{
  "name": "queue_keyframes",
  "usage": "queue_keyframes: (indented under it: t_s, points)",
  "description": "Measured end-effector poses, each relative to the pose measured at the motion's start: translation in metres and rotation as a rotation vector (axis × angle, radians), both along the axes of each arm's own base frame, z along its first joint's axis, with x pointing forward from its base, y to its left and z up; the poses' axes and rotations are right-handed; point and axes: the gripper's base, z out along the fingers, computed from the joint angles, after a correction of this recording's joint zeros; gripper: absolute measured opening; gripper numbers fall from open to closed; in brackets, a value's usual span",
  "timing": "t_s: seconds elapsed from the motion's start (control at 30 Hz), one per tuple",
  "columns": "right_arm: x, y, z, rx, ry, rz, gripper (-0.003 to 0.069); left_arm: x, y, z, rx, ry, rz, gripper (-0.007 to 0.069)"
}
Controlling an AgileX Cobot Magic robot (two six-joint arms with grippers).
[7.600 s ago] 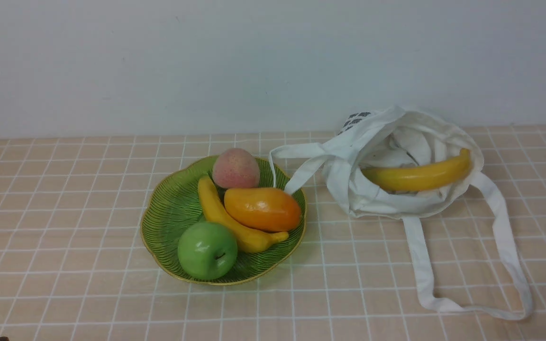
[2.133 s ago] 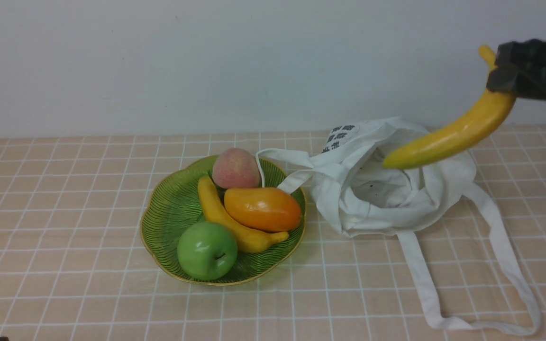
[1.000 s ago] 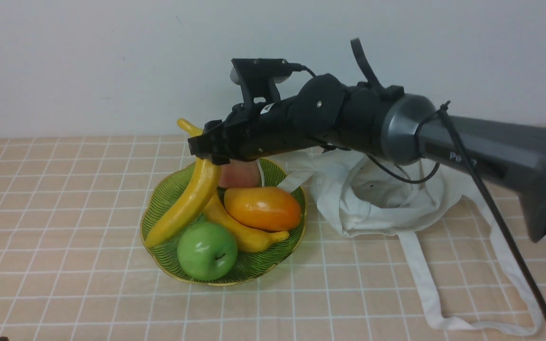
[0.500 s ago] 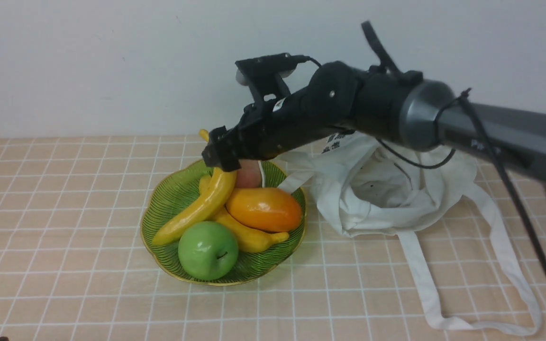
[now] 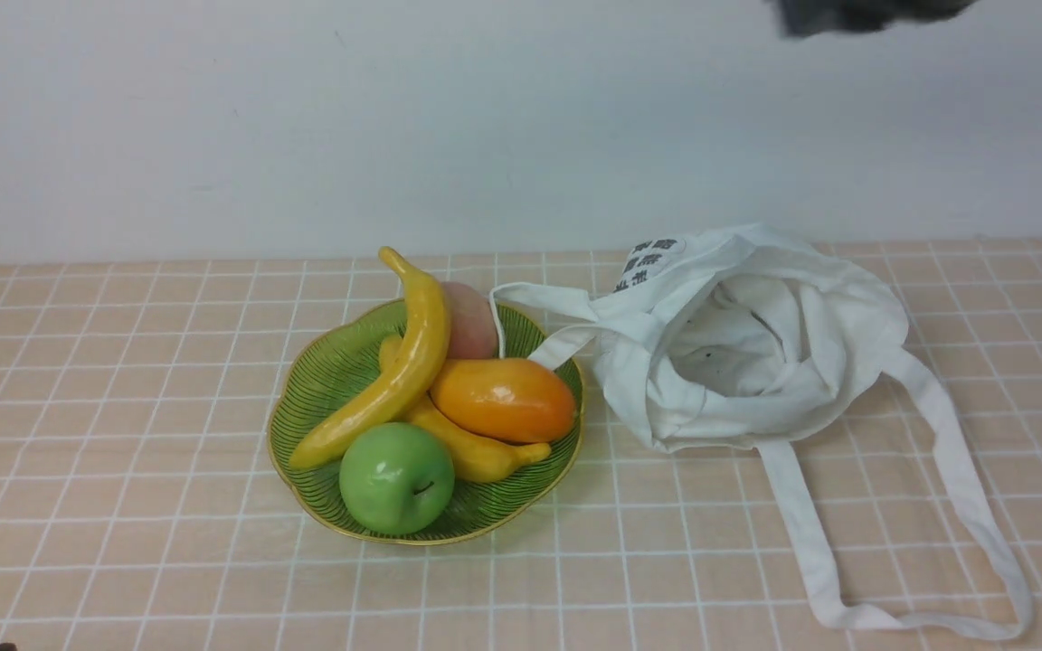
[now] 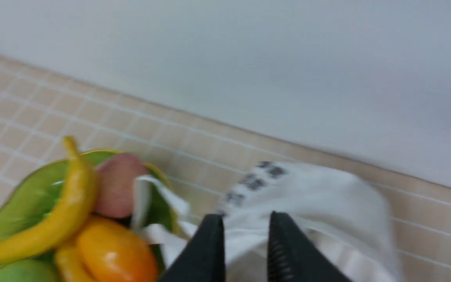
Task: Take the fruit out of the bag on the brown coffee tablecloth and place them on the plate.
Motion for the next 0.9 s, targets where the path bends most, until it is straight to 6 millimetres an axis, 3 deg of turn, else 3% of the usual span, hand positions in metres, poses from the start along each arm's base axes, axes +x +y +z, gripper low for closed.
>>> queue_keyframes:
  t_s: [0.03, 0.1, 0.17, 0.2, 0.23, 0.33, 0.43, 0.53, 0.57, 0.63, 0.73, 0.9]
  points:
    - [-0.024, -0.023, 0.021, -0.032, -0.050, -0.092, 0.0022, 0.000, 0.000, 0.000, 0.000, 0.000, 0.000, -0.0008]
    - [-0.055, -0.044, 0.040, -0.054, -0.115, -0.170, 0.0000, 0.000, 0.000, 0.000, 0.000, 0.000, 0.000, -0.0008]
    - [-0.087, -0.063, 0.048, -0.071, -0.162, -0.243, -0.0010, 0.000, 0.000, 0.000, 0.000, 0.000, 0.000, -0.0008]
    - [-0.091, -0.064, 0.048, -0.065, -0.165, -0.246, -0.0010, 0.000, 0.000, 0.000, 0.000, 0.000, 0.000, -0.0008]
    - [-0.131, -0.079, 0.049, -0.048, -0.211, -0.293, -0.0013, 0.000, 0.000, 0.000, 0.000, 0.000, 0.000, -0.0008]
    - [-0.176, -0.092, 0.040, -0.001, -0.258, -0.317, -0.0013, 0.000, 0.000, 0.000, 0.000, 0.000, 0.000, -0.0008]
    - [-0.245, -0.109, 0.008, 0.111, -0.391, -0.315, -0.0013, 0.000, 0.000, 0.000, 0.000, 0.000, 0.000, -0.0008]
    - [-0.292, -0.117, -0.024, 0.214, -0.577, -0.271, -0.0014, 0.000, 0.000, 0.000, 0.000, 0.000, 0.000, -0.0008]
    - [-0.292, -0.117, -0.024, 0.214, -0.577, -0.271, -0.0014, 0.000, 0.000, 0.000, 0.000, 0.000, 0.000, -0.0008]
    - [-0.315, -0.120, -0.046, 0.280, -0.706, -0.226, -0.0014, 0.000, 0.000, 0.000, 0.000, 0.000, 0.000, -0.0008]
    - [-0.332, -0.120, -0.078, 0.346, -0.789, -0.182, -0.0014, 0.000, 0.000, 0.000, 0.000, 0.000, 0.000, -0.0008]
    - [-0.325, -0.116, -0.108, 0.381, -0.730, -0.169, -0.0014, 0.000, 0.000, 0.000, 0.000, 0.000, 0.000, -0.0008]
